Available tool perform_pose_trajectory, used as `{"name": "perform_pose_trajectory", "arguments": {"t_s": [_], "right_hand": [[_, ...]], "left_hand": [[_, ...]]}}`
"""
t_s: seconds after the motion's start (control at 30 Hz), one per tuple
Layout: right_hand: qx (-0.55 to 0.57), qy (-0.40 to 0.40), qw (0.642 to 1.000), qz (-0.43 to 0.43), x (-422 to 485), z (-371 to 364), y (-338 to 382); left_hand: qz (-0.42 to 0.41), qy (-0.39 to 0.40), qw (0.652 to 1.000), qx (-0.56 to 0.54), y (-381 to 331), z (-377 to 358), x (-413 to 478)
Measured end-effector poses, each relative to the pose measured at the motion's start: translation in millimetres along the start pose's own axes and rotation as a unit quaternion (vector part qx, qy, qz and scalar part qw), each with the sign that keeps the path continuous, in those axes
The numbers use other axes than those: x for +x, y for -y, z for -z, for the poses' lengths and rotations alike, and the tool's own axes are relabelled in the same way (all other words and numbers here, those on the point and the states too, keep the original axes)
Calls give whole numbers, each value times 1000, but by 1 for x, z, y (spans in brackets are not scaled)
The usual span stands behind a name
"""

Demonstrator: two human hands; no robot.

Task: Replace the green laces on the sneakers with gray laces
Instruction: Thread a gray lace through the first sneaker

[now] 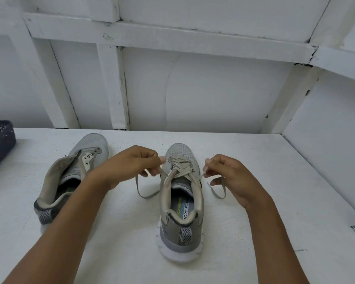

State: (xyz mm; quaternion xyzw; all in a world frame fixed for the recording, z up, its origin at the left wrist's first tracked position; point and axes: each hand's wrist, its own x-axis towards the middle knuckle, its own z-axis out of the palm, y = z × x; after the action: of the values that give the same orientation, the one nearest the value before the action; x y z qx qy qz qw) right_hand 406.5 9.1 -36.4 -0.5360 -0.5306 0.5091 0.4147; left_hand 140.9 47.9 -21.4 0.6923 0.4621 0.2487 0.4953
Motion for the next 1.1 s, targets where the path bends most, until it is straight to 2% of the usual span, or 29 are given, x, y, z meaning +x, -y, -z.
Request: {"name": "perform_pose_trajectory", "arguments": {"t_s": [0.07,0.13,0.27,0.4,0.5,0.63,0.7,0.83,0.97,1.1], "right_hand": [[-70,-31,997,-16,9,-3,-2],[-124,-36,992,-18,18,-6,-5],[-209,-5,978,23,34,-17,-12],[-230,-24,971,54,41,-21,-17],[-222,-26,973,60,43,-23,-21],[-150,-44,987,38,47,-25,-31],[-135,-42,989,40,48,-24,-31],[-64,-18,997,51,44,-18,-25],[-123,46,988,76,42,-14,-19],[-147,56,985,75,46,-13,-19]], "left_hand": [[-2,-61,996,59,6,-4,13],[-18,-85,990,108,10,-10,26],[-44,-62,978,192,11,-23,44],[-55,-62,974,209,14,-25,51],[-44,-44,979,195,19,-24,53],[-5,-18,1000,12,29,-21,54],[-5,-27,1000,-16,33,-21,55],[-37,-9,999,-15,31,-16,54],[-84,45,991,89,24,-12,52],[-89,15,992,86,21,-15,51]]}}
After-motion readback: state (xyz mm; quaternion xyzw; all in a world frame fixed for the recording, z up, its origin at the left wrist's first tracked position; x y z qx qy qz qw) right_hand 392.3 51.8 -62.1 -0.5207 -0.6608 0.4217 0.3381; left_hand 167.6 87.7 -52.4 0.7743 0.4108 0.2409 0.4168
